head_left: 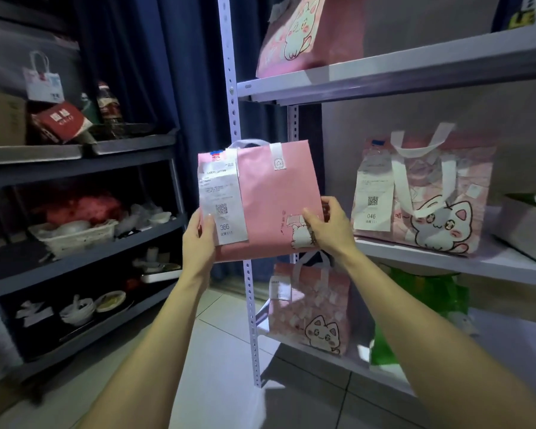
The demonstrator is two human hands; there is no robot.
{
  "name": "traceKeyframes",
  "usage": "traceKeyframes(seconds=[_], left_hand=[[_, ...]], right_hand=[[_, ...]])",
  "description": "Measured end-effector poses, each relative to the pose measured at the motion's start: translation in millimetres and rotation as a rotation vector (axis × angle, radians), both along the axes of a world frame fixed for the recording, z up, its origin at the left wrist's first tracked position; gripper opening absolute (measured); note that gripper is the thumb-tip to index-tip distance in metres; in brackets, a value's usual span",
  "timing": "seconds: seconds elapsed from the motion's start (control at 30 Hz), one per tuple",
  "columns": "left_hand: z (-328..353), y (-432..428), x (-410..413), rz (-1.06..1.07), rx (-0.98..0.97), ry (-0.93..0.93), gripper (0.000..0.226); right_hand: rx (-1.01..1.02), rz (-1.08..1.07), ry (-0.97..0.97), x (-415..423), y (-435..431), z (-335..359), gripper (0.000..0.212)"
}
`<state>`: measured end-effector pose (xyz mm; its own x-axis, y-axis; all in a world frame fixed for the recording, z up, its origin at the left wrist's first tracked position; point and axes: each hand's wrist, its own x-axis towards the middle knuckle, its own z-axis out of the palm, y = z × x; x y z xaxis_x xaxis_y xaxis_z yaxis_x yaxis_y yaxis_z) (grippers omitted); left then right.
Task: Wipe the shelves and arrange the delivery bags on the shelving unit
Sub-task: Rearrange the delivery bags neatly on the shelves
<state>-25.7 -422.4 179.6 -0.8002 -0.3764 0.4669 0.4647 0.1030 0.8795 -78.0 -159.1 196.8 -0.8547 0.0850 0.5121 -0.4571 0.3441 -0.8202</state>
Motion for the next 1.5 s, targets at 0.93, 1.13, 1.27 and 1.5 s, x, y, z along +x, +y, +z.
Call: traceKeyframes(seconds=[0.93, 1.13, 1.27, 1.5], left_hand=[[97, 237, 15, -0.585, -0.040, 0.311, 0.048], [84, 337, 10, -0.673, -0.056, 0.269, 0.037], [57, 397, -2, -0.582, -0.365, 0.245, 0.029], [46, 482, -19, -0.533, -0.752, 0.210, 0.062]], right_hand=[[-0.206, -0.489, 0.365, 159, 226, 76, 0.011], [-0.278, -0.738, 0.394, 203, 313, 59, 0.014], [-0.333, -0.856, 0.392, 234, 366, 41, 0.016], [-0.309, -1.051, 0.328, 266, 437, 12, 0.019]])
